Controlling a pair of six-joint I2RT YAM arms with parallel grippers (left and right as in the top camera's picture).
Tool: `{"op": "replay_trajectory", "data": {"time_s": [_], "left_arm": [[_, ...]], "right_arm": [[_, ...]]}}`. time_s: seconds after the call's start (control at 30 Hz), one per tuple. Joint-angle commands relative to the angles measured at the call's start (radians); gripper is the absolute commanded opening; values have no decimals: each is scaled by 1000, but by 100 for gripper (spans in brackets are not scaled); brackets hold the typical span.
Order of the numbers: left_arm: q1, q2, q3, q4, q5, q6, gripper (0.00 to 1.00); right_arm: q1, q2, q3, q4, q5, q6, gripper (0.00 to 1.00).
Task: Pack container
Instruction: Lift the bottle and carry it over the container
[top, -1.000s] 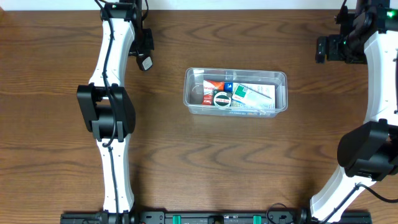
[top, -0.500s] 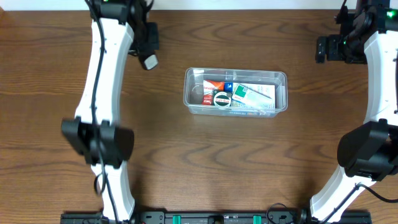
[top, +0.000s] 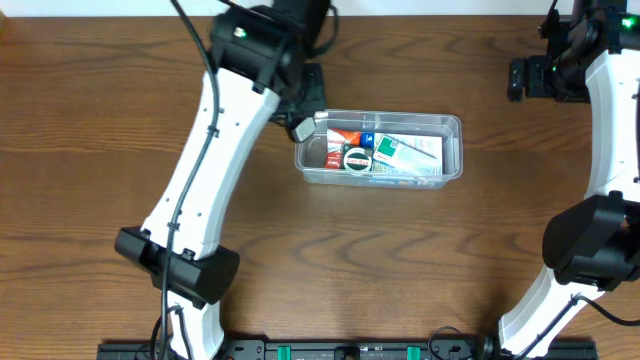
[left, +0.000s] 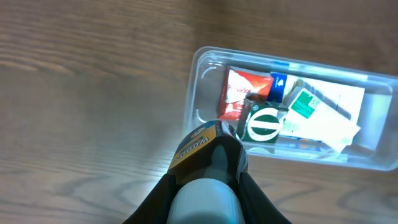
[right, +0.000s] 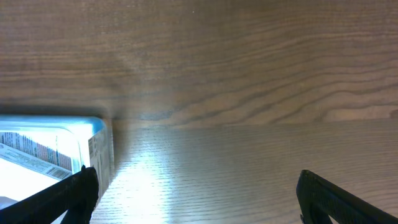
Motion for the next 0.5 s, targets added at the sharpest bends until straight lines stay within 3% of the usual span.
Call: {"op": "replay_trajectory", "data": {"time_s": [0.0,0.27,0.47], "left_arm": [[-29,2,11,14,-85,-152,6],[-94,45,11,40,-209,-277,6],[-94,116,11,55,-216,-317,6]], "right_arm": [[-3,-21,15,-1,0,11,99],[-3,-21,15,-1,0,11,99],[-3,-21,15,-1,0,11,99]]}}
